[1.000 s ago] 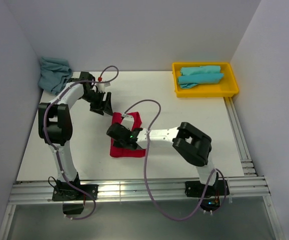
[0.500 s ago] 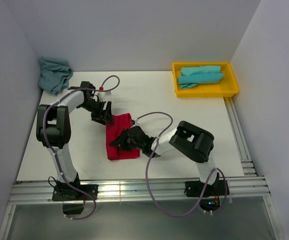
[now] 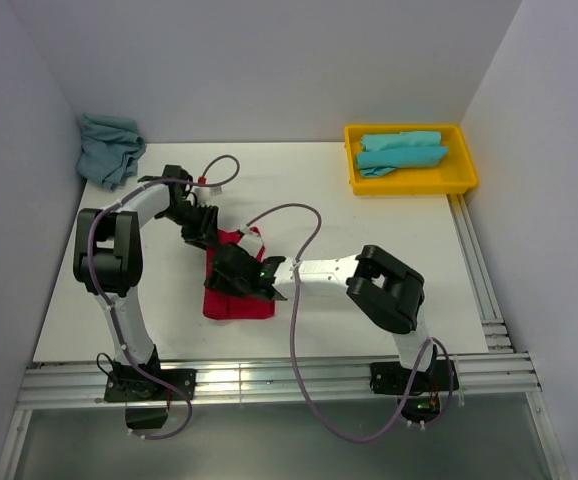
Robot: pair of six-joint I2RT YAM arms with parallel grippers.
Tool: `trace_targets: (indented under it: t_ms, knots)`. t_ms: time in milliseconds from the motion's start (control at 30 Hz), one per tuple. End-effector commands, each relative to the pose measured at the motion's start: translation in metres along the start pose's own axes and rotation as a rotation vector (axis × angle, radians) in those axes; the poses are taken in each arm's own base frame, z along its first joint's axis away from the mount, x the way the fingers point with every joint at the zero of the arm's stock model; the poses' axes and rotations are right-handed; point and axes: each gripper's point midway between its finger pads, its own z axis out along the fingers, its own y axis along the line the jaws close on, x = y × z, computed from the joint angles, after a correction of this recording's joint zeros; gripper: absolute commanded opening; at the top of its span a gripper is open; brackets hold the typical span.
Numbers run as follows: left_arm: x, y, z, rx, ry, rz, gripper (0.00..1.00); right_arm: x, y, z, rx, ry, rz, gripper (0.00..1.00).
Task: Roll the t-shirts
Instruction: Roll the tshirt
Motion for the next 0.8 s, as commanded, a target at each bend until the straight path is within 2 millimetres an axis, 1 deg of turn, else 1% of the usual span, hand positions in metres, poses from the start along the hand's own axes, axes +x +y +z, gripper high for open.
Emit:
trace_targets:
  t_ms: [0,67,100,133,200,233,267,300,400,433,500,533,567,600,633,767]
  knots:
    - [-0.014,0.004,-0.003,-0.062,-0.026,0.032,0.42,-0.016,-0.032,-0.029,0.282,-0.107,-0.158,0.58]
    - [-0.015,0.004,-0.003,-0.077,-0.023,0.036,0.42,-0.022,-0.023,-0.042,0.320,-0.145,-0.204,0.59]
    - [-0.015,0.004,-0.003,-0.080,-0.023,0.038,0.42,-0.023,-0.024,-0.049,0.348,-0.151,-0.229,0.60]
    - [-0.015,0.005,-0.002,-0.088,-0.020,0.038,0.42,-0.027,-0.008,-0.054,0.330,-0.179,-0.250,0.61]
    - [-0.016,0.004,-0.001,-0.094,-0.017,0.044,0.42,-0.031,-0.002,-0.058,0.336,-0.191,-0.276,0.61]
    - [-0.016,0.004,-0.001,-0.102,-0.016,0.047,0.42,-0.032,0.005,-0.056,0.326,-0.192,-0.293,0.61]
    - [-0.015,0.004,-0.001,-0.103,-0.013,0.048,0.42,-0.035,0.007,-0.055,0.332,-0.201,-0.303,0.61]
    - [-0.016,0.004,0.000,-0.107,-0.012,0.050,0.42,-0.038,0.009,-0.054,0.337,-0.209,-0.312,0.61]
    - [-0.018,0.004,0.000,-0.113,-0.012,0.054,0.42,-0.040,0.026,-0.042,0.314,-0.214,-0.351,0.59]
    - [-0.018,0.003,-0.001,-0.116,-0.011,0.053,0.42,-0.040,0.033,-0.035,0.304,-0.216,-0.362,0.59]
    - [-0.019,0.003,-0.001,-0.118,-0.011,0.052,0.43,-0.042,0.037,-0.028,0.311,-0.213,-0.371,0.58]
    - [-0.019,0.002,-0.001,-0.118,-0.009,0.053,0.43,-0.043,0.042,-0.019,0.310,-0.214,-0.379,0.58]
    - [-0.019,0.002,-0.001,-0.119,-0.011,0.054,0.43,-0.044,0.043,-0.017,0.314,-0.217,-0.381,0.57]
    - [-0.020,0.001,-0.001,-0.121,-0.012,0.059,0.43,-0.046,0.050,-0.016,0.310,-0.220,-0.382,0.57]
    - [-0.020,0.000,-0.001,-0.121,-0.009,0.060,0.43,-0.043,0.045,-0.008,0.325,-0.212,-0.393,0.57]
    - [-0.022,-0.003,-0.002,-0.118,-0.010,0.064,0.43,-0.040,0.038,0.001,0.332,-0.198,-0.393,0.57]
